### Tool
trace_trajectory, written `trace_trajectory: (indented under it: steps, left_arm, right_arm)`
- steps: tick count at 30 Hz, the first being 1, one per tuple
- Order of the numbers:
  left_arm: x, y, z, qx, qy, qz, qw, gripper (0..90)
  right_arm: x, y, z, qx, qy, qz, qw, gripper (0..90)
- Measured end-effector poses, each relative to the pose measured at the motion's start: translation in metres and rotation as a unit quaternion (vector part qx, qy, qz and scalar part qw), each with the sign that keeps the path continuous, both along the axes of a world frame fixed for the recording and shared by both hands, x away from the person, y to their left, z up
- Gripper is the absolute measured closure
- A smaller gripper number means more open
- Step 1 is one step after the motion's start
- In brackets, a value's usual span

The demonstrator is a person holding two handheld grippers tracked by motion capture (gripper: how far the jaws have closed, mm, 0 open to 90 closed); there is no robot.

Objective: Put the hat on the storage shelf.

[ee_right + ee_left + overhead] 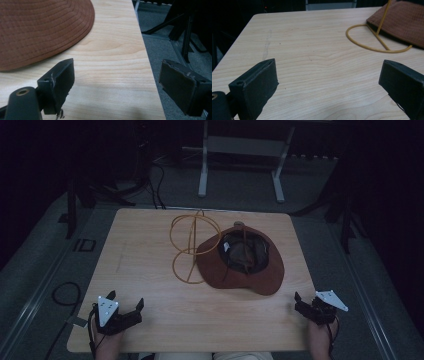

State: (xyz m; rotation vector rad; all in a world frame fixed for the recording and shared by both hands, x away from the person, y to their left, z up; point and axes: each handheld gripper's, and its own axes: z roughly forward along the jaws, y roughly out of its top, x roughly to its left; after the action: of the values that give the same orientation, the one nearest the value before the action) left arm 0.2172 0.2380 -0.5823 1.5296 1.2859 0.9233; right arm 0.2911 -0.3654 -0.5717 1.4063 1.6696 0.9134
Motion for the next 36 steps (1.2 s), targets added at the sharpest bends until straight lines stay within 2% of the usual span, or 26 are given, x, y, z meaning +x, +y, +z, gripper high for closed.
trace_trajectory:
  steps: [3,8,11,14,16,17,18,19,20,22,24,25,29,30,31,33,34,36]
  left_arm:
    - [-0.001,0.001,0.001,-0.004,0.001,0.007,1.0,2.5]
    - [-0.001,-0.002,0.001,0.02,0.012,0.006,0.9997,2.5]
    - [-0.001,-0.003,0.002,0.021,0.01,0.002,0.9997,2.5]
    - [-0.001,-0.003,0.003,0.011,0.014,-0.003,0.9998,2.5]
    - [0.0,-0.002,0.002,-0.001,0.027,-0.007,0.9996,2.5]
    - [0.0,-0.002,0.002,-0.001,0.027,-0.007,0.9996,2.5]
    - [0.001,-0.002,0.001,-0.011,0.039,-0.01,0.9991,2.5]
    - [0.001,-0.002,0.001,-0.011,0.039,-0.01,0.9991,2.5]
    - [0.002,-0.002,0.001,-0.015,0.052,-0.017,0.9984,2.5]
    - [0.002,-0.003,0.0,-0.019,0.058,-0.026,0.9978,2.5]
    - [0.003,-0.006,0.001,-0.012,0.068,-0.04,0.9968,2.5]
    - [0.002,-0.01,0.002,0.002,0.071,-0.046,0.9964,2.5]
    - [0.0,-0.016,0.004,0.019,0.066,-0.065,0.9955,2.5]
    - [0.0,-0.017,0.004,0.018,0.067,-0.071,0.9951,2.5]
    - [0.0,-0.019,0.003,0.024,0.073,-0.073,0.9943,2.5]
    - [0.0,-0.019,0.003,0.021,0.075,-0.08,0.9937,2.5]
    - [0.0,-0.019,0.003,0.021,0.075,-0.08,0.9937,2.5]
    - [0.0,-0.019,0.003,0.018,0.077,-0.083,0.9934,2.5]
  right_arm:
    - [-0.001,0.0,0.0,0.004,0.007,0.008,0.9999,13.4]
    - [-0.004,0.0,0.0,0.015,0.015,0.008,0.9998,13.4]
    - [-0.005,0.002,0.003,0.019,0.018,0.013,0.9996,13.4]
    - [-0.007,0.006,0.007,0.009,0.011,0.019,0.9997,13.3]
    - [-0.007,0.009,0.01,0.013,0.01,0.024,0.9996,13.2]
    - [-0.007,0.01,0.011,0.017,0.008,0.027,0.9994,13.1]
    - [-0.006,0.011,0.012,0.015,0.008,0.03,0.9994,13.1]
    - [-0.005,0.012,0.013,0.007,0.009,0.032,0.9994,13.1]
    - [-0.003,0.013,0.015,0.009,0.011,0.035,0.9993,13.1]
    - [0.001,0.014,0.017,0.018,0.013,0.043,0.9988,13.1]
    - [0.011,0.019,0.026,0.03,0.02,0.062,0.9974,13.0]
    - [0.015,0.022,0.029,0.03,0.022,0.069,0.9969,13.0]
    - [0.031,0.033,0.04,0.039,0.03,0.096,0.9942,11.6]
    - [0.036,0.037,0.042,0.034,0.035,0.098,0.994,10.9]
    - [0.041,0.041,0.045,0.026,0.037,0.087,0.9951,10.9]
    - [0.049,0.045,0.05,0.053,0.039,0.099,0.9929,10.9]
    - [0.049,0.045,0.05,0.053,0.039,0.099,0.9929,10.9]
    - [0.06,0.053,0.057,0.047,0.027,0.094,0.9941,11.3]
